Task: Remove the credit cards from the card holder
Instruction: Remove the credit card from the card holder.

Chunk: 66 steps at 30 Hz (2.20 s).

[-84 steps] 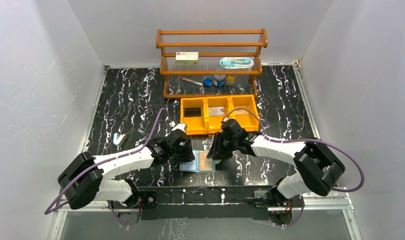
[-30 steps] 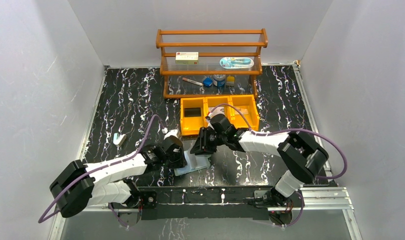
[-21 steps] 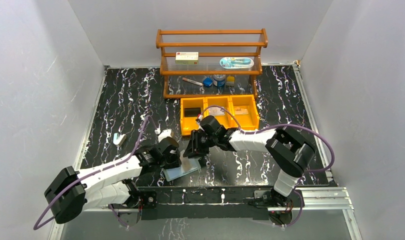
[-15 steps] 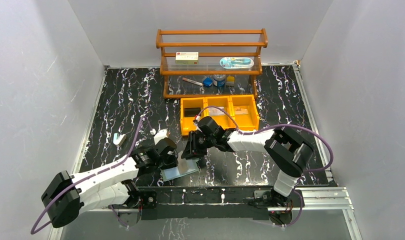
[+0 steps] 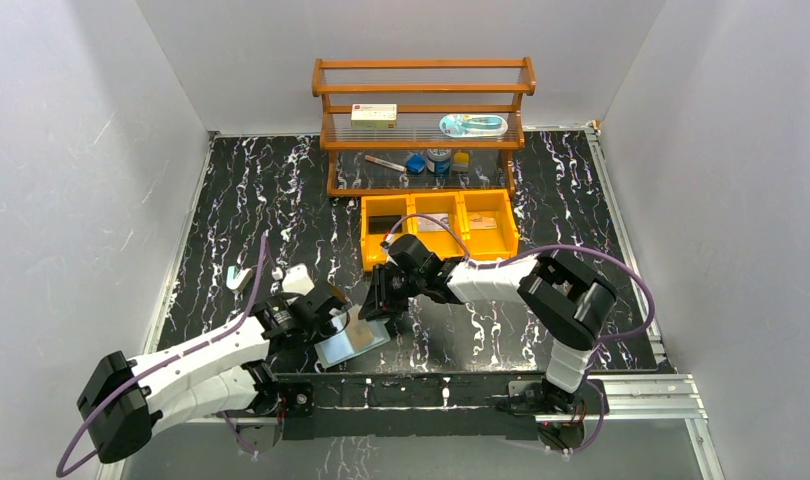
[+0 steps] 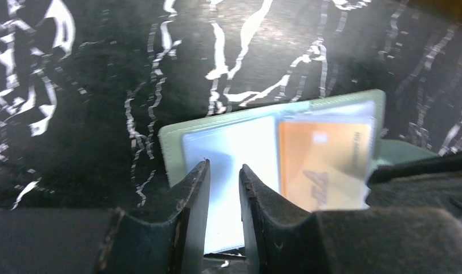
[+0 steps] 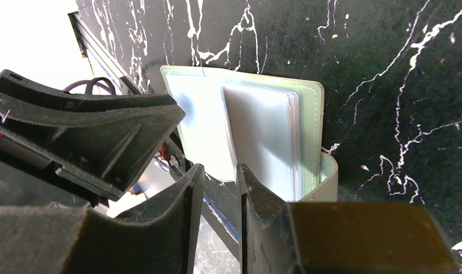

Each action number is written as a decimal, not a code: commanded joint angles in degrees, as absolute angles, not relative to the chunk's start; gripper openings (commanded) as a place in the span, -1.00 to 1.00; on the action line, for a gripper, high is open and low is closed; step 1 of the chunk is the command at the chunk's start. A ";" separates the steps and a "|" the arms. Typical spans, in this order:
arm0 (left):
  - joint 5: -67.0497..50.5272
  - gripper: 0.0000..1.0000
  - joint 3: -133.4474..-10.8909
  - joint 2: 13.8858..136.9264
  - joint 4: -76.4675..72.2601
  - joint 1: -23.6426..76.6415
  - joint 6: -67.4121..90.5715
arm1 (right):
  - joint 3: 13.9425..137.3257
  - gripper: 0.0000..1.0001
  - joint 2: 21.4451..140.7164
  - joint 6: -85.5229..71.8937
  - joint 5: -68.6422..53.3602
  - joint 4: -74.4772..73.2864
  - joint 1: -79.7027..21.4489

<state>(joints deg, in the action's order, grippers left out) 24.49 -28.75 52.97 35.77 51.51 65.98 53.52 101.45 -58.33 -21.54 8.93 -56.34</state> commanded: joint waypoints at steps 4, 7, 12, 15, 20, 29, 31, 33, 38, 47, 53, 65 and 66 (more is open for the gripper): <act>32.58 -0.30 -31.88 54.05 49.74 51.72 79.29 | 56.42 -0.30 101.51 -57.66 -21.16 8.42 -56.95; 33.38 -0.16 -31.80 51.61 52.05 51.67 81.65 | 56.58 -0.30 101.28 -57.67 -21.14 8.28 -56.91; 31.87 0.07 -29.56 49.80 51.14 51.68 82.92 | 56.80 -0.30 101.43 -57.49 -21.09 8.01 -56.95; 29.82 0.12 -27.81 49.77 45.36 51.68 79.30 | 56.78 -0.30 101.68 -57.58 -21.33 7.99 -56.95; 23.82 0.11 -24.24 51.03 35.64 51.63 76.31 | 56.57 -0.30 101.79 -57.65 -21.21 7.99 -56.93; 20.12 -0.20 -20.99 50.62 22.98 51.71 71.87 | 55.41 -0.30 100.57 -58.91 -22.26 10.81 -56.98; 18.64 -0.28 -20.68 51.05 19.08 51.62 69.46 | 54.97 -0.30 100.14 -59.12 -22.09 11.15 -56.98; 17.39 -0.34 -20.97 52.28 16.39 51.67 67.74 | 54.38 -0.30 98.13 -59.23 -21.23 10.82 -56.95; 16.52 -0.40 -23.47 56.84 11.97 51.67 62.80 | 52.90 -0.29 95.85 -59.07 -19.24 9.29 -56.99; 22.56 -0.37 -28.86 60.07 23.04 51.63 63.60 | 51.04 -0.28 92.04 -57.38 -10.37 0.69 -57.04; 24.41 -0.03 -28.09 53.96 27.24 51.67 65.79 | 50.57 -0.27 91.28 -55.64 -7.32 -3.25 -56.69; 9.69 -0.01 -30.22 61.01 10.49 51.64 54.37 | 48.89 -0.28 94.57 -54.79 -9.14 -1.22 -56.25; 9.63 -0.05 -30.53 62.33 11.22 51.60 54.58 | 48.80 -0.28 94.79 -54.76 -9.14 -1.23 -56.16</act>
